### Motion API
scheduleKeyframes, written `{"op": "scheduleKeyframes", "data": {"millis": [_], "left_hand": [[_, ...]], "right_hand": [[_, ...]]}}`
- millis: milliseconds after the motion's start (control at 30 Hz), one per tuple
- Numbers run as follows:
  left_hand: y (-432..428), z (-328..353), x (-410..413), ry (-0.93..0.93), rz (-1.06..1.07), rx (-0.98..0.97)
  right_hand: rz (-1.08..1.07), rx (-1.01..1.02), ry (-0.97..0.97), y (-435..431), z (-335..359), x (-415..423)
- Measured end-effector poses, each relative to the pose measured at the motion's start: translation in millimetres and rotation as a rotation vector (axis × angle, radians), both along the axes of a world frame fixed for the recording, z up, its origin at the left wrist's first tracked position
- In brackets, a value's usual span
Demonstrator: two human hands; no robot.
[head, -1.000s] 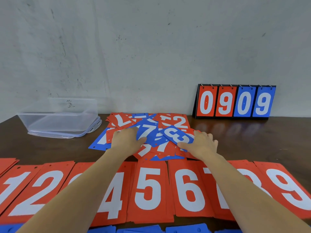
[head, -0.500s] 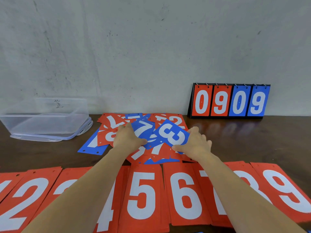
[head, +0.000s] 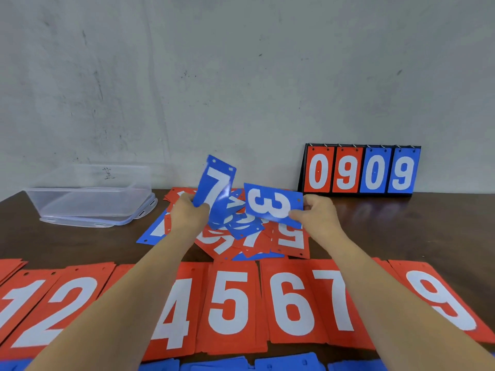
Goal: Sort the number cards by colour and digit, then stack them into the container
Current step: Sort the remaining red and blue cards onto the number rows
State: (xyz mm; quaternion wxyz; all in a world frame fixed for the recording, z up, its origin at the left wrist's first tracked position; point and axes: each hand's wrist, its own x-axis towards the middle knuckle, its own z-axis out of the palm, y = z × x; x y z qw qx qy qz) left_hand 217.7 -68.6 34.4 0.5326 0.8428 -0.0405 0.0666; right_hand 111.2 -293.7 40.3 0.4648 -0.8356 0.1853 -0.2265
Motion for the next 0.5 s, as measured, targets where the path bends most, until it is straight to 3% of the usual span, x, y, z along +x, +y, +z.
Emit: {"op": "scheduleKeyframes", "data": {"millis": [200,500], "left_hand": [[18,10,-14,0.11,-0.006,-0.244],[39,12,-33,0.059,-0.068,-0.253]], "right_hand": [[0.145,-0.009,-0.05,3,29,-24],[0.125,0.013,-0.069,8,52,-52]]}}
